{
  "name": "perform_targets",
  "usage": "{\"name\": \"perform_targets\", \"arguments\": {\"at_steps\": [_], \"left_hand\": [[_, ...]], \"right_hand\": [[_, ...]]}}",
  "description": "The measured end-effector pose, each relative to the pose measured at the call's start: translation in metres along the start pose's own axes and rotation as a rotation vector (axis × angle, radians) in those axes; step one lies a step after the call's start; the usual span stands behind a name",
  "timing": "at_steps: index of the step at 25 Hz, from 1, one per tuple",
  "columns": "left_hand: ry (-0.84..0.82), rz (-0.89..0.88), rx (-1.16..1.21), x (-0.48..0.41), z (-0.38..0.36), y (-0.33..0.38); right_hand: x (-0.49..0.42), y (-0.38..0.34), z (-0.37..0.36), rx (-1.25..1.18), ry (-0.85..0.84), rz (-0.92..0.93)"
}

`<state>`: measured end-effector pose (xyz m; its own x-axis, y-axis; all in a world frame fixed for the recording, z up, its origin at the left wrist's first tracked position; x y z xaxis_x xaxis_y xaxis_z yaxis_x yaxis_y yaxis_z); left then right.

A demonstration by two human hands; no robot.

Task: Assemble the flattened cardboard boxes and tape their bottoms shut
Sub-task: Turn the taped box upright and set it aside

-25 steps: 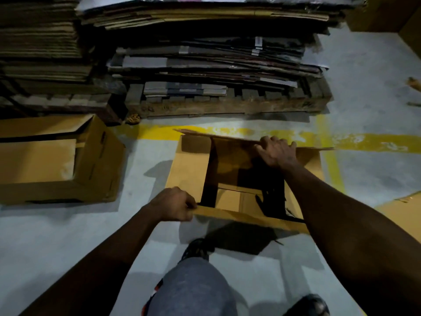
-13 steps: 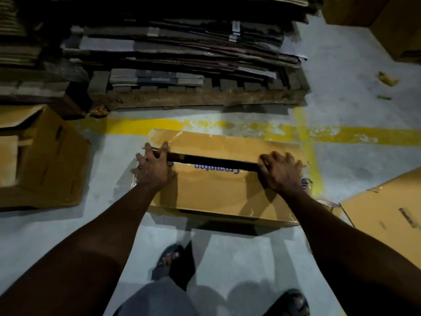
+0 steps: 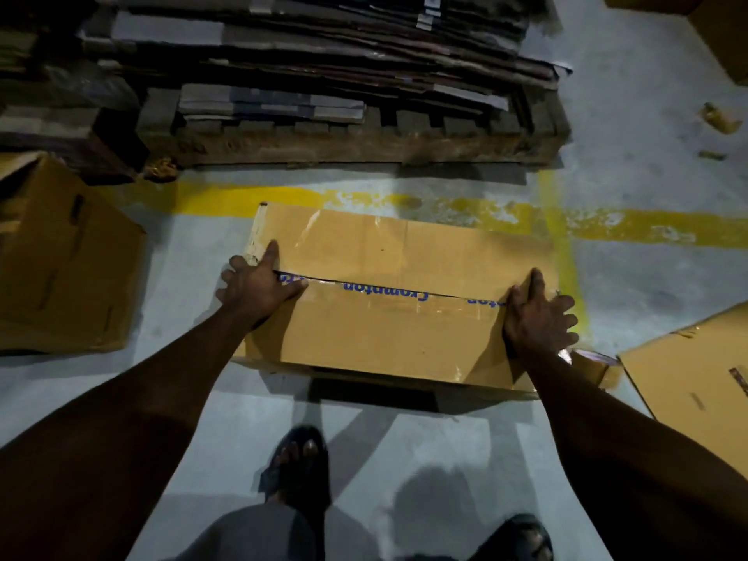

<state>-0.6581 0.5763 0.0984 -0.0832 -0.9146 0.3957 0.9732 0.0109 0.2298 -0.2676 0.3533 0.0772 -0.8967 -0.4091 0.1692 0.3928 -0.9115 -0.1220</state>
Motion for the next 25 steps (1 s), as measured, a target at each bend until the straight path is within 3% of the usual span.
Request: {"name": "perform_targets", "arguments": {"at_steps": [8,16,21,25], "left_hand": [[0.194,-0.033,0.096,0.074,0.155,-0.052],[0.432,0.109,0.148,0.181,0.341,-0.146],[0.6,0.267,0.213,0.257,0.416,-0.248],[0.68,0.445,0.29,0.305,0.436,-0.371]], "right_hand": [[0.065,-0.087,0.139,-0.09,0.128,0.102],[0.175,-0.212,0.274,-0.204,0.126,0.34],[0.276,-0.315,0.34,-0.273,0.167,0.613],[0.38,-0.416,0.336,-0.276,0.168,0.804]]}}
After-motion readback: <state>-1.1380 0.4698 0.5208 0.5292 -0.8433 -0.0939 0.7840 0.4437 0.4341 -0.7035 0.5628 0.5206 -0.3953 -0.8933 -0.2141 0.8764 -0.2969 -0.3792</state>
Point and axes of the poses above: each hand's wrist, its own x-axis away from the middle knuckle, its own z-axis out of the back of the hand, y = z × x, the point moved 5 cm from there along -x, towards the middle knuckle, and after that the axes turned 2 degrees about x, right-handed, at the moved point
